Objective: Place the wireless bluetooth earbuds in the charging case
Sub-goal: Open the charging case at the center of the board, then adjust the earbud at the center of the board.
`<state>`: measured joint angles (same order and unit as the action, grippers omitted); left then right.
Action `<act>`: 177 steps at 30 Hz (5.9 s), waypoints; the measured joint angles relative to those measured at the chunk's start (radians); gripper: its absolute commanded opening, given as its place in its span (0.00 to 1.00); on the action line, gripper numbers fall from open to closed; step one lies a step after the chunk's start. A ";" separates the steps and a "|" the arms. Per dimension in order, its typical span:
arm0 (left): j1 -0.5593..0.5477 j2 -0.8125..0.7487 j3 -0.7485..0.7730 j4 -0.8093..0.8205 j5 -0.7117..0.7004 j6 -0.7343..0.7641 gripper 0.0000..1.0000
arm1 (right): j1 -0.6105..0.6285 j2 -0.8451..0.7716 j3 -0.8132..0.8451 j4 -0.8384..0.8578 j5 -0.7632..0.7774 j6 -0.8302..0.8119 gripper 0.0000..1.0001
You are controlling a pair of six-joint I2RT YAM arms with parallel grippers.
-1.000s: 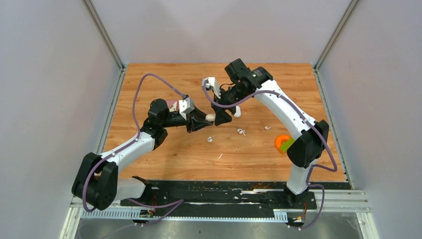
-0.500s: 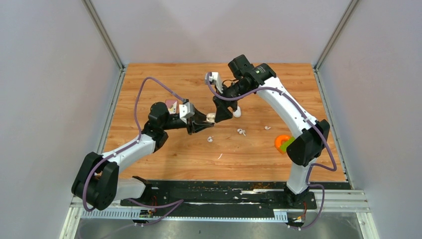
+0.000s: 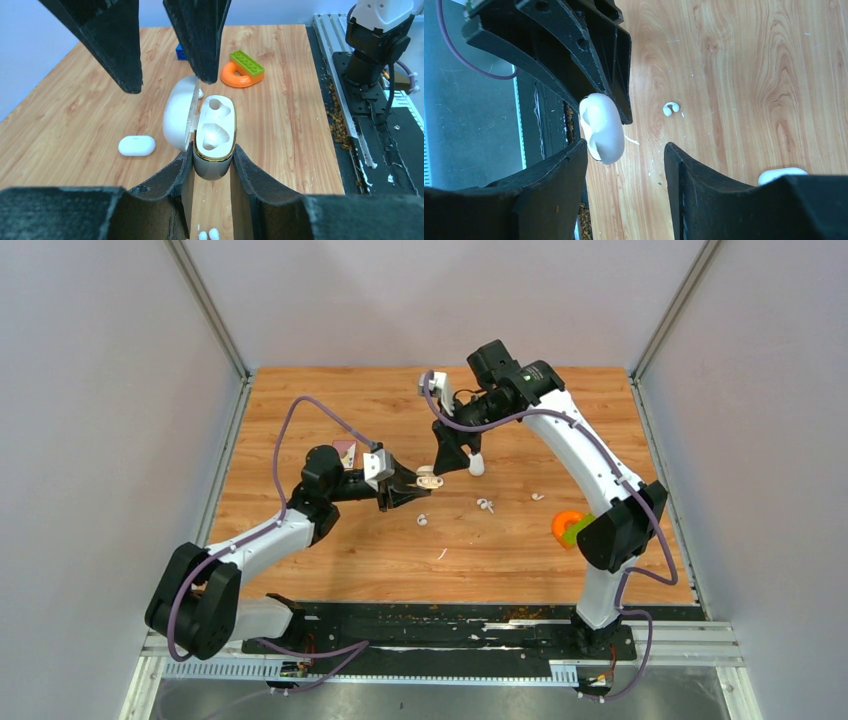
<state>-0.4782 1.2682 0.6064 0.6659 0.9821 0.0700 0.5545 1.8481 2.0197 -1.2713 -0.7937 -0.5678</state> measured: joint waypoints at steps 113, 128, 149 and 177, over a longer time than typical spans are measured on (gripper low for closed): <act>0.193 -0.291 0.178 -0.736 -0.163 0.058 0.00 | -0.158 0.202 -0.359 0.135 0.409 -0.092 0.37; 0.198 -0.291 0.178 -0.736 -0.175 0.050 0.00 | -0.140 0.282 -0.356 0.122 0.419 0.011 0.36; 0.210 -0.291 0.178 -0.734 -0.180 0.048 0.00 | -0.141 0.298 -0.341 0.127 0.433 0.040 0.40; 0.224 -0.292 0.178 -0.713 -0.180 0.040 0.00 | -0.236 0.077 -0.614 0.447 0.375 -0.385 0.39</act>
<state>-0.2539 0.9760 0.7845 -0.0475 0.8021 0.1097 0.3187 1.9247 1.4055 -0.8246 -0.4191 -0.9524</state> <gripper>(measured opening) 0.352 0.393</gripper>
